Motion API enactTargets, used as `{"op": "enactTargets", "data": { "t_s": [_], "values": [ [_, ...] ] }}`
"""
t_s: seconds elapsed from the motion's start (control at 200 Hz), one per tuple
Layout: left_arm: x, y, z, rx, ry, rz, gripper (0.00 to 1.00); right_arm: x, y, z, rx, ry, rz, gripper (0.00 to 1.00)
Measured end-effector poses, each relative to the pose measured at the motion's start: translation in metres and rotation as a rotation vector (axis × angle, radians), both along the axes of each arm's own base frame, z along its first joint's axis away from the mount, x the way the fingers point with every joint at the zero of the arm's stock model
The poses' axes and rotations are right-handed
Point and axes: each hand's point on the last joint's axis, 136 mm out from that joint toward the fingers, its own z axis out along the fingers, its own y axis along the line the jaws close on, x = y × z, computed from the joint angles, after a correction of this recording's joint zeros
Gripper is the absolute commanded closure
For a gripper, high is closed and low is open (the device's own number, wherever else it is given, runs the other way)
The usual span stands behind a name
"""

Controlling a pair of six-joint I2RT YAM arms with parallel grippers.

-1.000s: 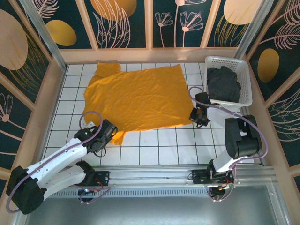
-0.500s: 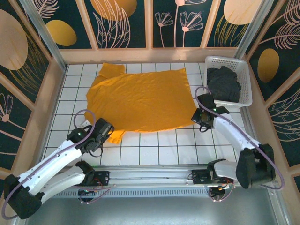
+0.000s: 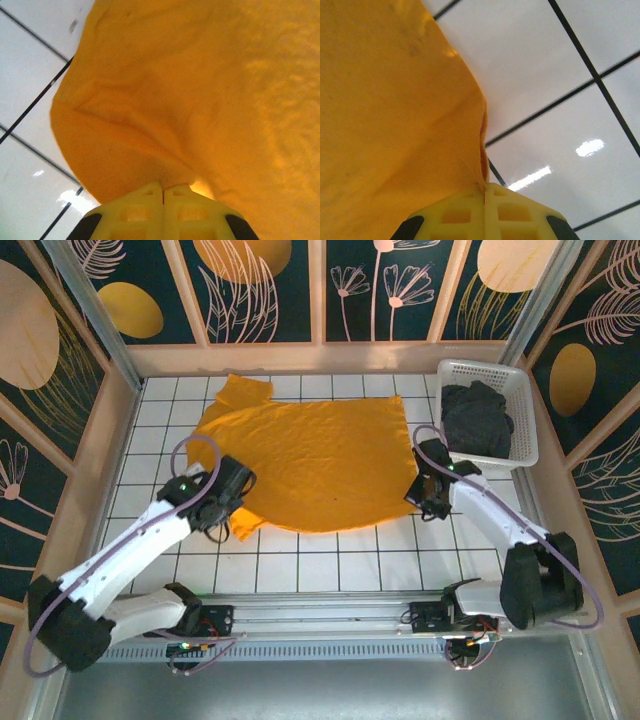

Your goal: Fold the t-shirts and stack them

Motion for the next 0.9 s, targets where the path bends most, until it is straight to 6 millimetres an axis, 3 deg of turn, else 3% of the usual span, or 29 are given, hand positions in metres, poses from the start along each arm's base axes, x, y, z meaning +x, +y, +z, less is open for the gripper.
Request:
{"op": "enactTargets", "data": {
  "t_s": [0.2, 0.39, 0.661, 0.896],
  "values": [
    [0.065, 0.006, 0.021, 0.020, -0.076, -0.008, 1.00, 0.039, 0.010, 0.011, 0.009, -0.027, -0.008, 1.00],
    [0.109, 0.010, 0.031, 0.072, -0.124, -0.069, 1.00, 0.073, 0.015, 0.012, 0.004, -0.038, -0.019, 1.00],
    [0.145, 0.016, 0.015, 0.160, -0.112, -0.152, 1.00, 0.105, 0.016, 0.004, -0.004, -0.035, -0.033, 1.00],
    [0.169, 0.023, 0.005, 0.218, -0.108, -0.177, 1.00, 0.111, 0.015, -0.011, -0.016, -0.004, -0.041, 1.00]
  ]
}}
